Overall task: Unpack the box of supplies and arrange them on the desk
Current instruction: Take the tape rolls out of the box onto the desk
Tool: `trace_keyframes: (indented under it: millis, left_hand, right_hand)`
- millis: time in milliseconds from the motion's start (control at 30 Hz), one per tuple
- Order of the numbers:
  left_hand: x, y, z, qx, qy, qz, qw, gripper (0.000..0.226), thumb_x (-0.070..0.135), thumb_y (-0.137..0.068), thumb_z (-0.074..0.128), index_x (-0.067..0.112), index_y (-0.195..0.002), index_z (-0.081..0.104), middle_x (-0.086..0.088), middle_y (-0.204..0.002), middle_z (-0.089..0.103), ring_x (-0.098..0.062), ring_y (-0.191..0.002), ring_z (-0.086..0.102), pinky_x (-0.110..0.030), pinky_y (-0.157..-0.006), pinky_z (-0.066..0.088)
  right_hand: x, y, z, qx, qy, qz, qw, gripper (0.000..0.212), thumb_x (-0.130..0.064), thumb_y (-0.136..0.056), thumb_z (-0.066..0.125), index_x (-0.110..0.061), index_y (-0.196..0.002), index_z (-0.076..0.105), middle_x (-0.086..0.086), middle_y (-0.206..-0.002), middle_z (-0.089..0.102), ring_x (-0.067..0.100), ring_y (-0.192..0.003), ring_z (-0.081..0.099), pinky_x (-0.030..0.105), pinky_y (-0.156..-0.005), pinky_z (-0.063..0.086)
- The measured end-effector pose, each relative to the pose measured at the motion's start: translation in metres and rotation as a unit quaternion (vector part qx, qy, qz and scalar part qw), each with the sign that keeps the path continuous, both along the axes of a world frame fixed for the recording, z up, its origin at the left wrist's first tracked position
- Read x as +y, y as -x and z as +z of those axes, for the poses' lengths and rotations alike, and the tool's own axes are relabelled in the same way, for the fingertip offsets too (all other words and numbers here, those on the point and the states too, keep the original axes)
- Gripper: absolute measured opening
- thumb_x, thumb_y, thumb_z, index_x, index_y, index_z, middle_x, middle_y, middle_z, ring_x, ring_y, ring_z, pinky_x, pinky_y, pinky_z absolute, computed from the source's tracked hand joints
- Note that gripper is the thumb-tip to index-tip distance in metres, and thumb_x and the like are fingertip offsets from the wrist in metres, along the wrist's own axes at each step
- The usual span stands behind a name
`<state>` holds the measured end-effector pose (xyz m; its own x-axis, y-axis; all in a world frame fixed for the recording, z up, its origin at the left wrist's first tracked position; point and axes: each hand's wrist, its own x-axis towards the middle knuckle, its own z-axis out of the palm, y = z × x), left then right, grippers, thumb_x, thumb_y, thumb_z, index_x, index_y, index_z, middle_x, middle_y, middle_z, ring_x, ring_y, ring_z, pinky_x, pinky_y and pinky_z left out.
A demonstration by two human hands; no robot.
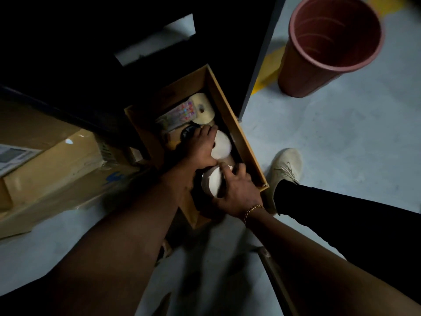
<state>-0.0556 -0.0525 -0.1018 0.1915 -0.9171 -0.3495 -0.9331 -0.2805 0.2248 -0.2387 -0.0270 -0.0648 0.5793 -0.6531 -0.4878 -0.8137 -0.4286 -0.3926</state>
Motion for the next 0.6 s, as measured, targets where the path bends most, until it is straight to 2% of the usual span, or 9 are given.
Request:
trace_keyframes:
  millis: [200,300,467,600]
  left_hand:
    - [0.049,-0.014,0.069,0.023,0.064,0.046,0.997,0.107,0.053,-0.051,0.077,0.022,-0.144,0.033,-0.004,-0.14,0.038,-0.033,-0.122,0.048,-0.043,-0.09,0.049]
    - [0.076,-0.018,0.116,0.019,0.076,0.062,0.995,0.108,0.059,-0.053,0.074,0.028,-0.146,0.029,-0.002,-0.141,0.034,-0.03,-0.127,0.044,-0.045,-0.088,0.051]
    - [0.124,-0.014,0.208,-0.045,0.14,0.07,0.987,0.108,0.069,-0.056,0.064,0.027,-0.149,0.028,-0.003,-0.138,0.037,-0.025,-0.131,0.039,-0.041,-0.095,0.049]
    - [0.163,0.0,0.28,-0.072,0.186,0.085,0.976,0.108,0.075,-0.059,0.057,0.025,-0.15,0.028,-0.001,-0.136,0.039,-0.023,-0.126,0.042,-0.037,-0.101,0.042]
  right_hand:
    - [0.0,0.004,0.045,-0.013,0.018,0.006,1.0,0.101,-0.053,-0.061,0.073,-0.037,-0.147,0.022,0.009,-0.129,0.029,0.037,-0.119,0.04,0.044,-0.087,0.051]
    - [0.001,0.009,0.079,-0.043,0.043,-0.017,0.998,0.102,-0.059,-0.062,0.07,-0.036,-0.15,0.023,0.01,-0.128,0.031,0.038,-0.118,0.04,0.046,-0.091,0.05]
    - [0.009,0.017,0.147,-0.105,0.121,-0.014,0.987,0.098,-0.075,-0.065,0.056,-0.038,-0.15,0.024,0.005,-0.125,0.031,0.032,-0.118,0.038,0.045,-0.084,0.053]
    - [0.021,0.027,0.205,-0.154,0.178,0.024,0.971,0.093,-0.073,-0.066,0.052,-0.04,-0.15,0.027,0.003,-0.129,0.032,0.026,-0.124,0.035,0.041,-0.08,0.053]
